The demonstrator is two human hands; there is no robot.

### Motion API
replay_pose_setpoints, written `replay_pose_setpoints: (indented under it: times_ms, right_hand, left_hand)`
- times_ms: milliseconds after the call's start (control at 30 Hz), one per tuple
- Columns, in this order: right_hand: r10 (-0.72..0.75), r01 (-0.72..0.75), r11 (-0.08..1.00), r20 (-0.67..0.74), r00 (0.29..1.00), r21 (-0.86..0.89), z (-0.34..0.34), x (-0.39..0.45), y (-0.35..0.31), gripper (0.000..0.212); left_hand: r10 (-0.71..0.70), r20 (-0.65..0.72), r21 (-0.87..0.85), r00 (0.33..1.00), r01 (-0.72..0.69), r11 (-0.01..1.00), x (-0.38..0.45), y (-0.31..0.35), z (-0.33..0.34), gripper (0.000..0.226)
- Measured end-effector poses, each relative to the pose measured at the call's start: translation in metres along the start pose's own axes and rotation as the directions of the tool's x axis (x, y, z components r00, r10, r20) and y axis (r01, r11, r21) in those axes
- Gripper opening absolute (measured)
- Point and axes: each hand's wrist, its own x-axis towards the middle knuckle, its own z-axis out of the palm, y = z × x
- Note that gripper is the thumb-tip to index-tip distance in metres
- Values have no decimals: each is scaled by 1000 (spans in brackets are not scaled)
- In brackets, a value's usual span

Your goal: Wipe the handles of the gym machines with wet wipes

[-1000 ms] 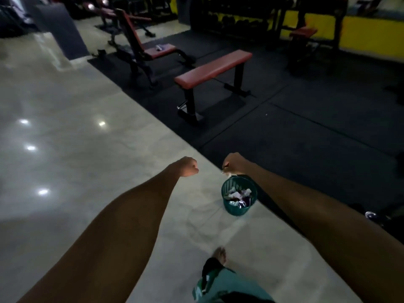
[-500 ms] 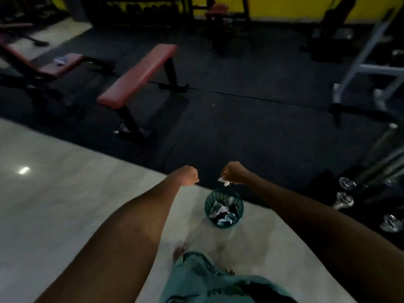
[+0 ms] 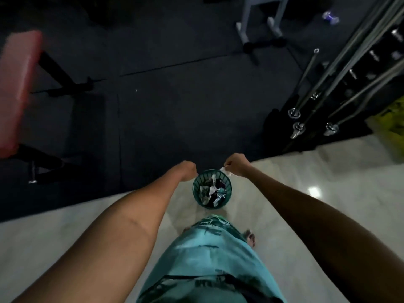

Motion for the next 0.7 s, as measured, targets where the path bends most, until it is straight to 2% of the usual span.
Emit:
replay_pose_setpoints:
  times_ms: [100, 267, 533, 700]
  right_hand:
    - [49, -46, 997, -46, 998, 59, 18, 11, -5, 19]
    - [98, -96, 995, -46, 994, 38, 35, 25, -15, 17]
    - [87, -88, 995, -40, 995, -37, 55, 57, -18, 28]
    - [156, -157, 988, -50, 986, -8, 62, 60, -1, 24]
  left_hand:
    - [31, 22, 2, 999, -31, 1000, 8, -12, 3, 33]
    - [71, 66, -34, 995, -68, 997, 20, -28, 18, 30]
    - [97, 59, -131, 994, -88, 987, 41, -48, 32, 31]
    - [103, 61, -104, 993, -96, 990, 47, -53, 33, 22]
